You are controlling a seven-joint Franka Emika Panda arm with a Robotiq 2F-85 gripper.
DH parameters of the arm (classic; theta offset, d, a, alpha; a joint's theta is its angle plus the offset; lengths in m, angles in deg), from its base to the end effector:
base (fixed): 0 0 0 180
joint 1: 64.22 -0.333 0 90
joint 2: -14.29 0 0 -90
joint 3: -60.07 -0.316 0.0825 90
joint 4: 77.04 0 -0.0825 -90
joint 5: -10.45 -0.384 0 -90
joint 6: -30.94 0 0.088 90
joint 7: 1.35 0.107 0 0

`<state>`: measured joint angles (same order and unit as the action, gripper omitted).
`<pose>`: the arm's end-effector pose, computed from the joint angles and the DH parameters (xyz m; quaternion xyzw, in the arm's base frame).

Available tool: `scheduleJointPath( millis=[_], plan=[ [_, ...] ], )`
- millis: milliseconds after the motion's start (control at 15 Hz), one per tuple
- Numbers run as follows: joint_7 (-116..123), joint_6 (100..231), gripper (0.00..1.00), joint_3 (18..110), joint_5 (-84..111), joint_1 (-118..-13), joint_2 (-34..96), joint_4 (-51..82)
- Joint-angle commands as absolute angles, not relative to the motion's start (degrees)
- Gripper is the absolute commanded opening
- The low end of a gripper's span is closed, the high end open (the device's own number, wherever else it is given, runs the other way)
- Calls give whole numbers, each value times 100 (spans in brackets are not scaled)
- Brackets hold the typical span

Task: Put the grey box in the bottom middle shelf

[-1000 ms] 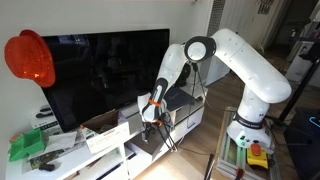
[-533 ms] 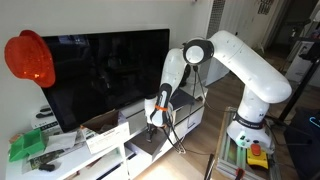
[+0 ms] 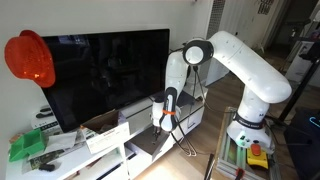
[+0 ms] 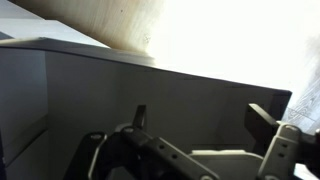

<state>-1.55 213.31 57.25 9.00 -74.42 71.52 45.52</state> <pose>0.4743 0.1123 -0.0515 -0.9954 -0.0908 -0.0204 0.0226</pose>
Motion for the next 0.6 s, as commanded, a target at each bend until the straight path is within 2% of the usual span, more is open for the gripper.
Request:
scheduleJointPath(
  millis=[0, 533],
  plan=[
    [-148, 21593, 100, 5688, 975, -7285, 6685, 5245],
    [-214, 21229, 100, 5508, 1009, -6823, 6885, 5338]
  ],
)
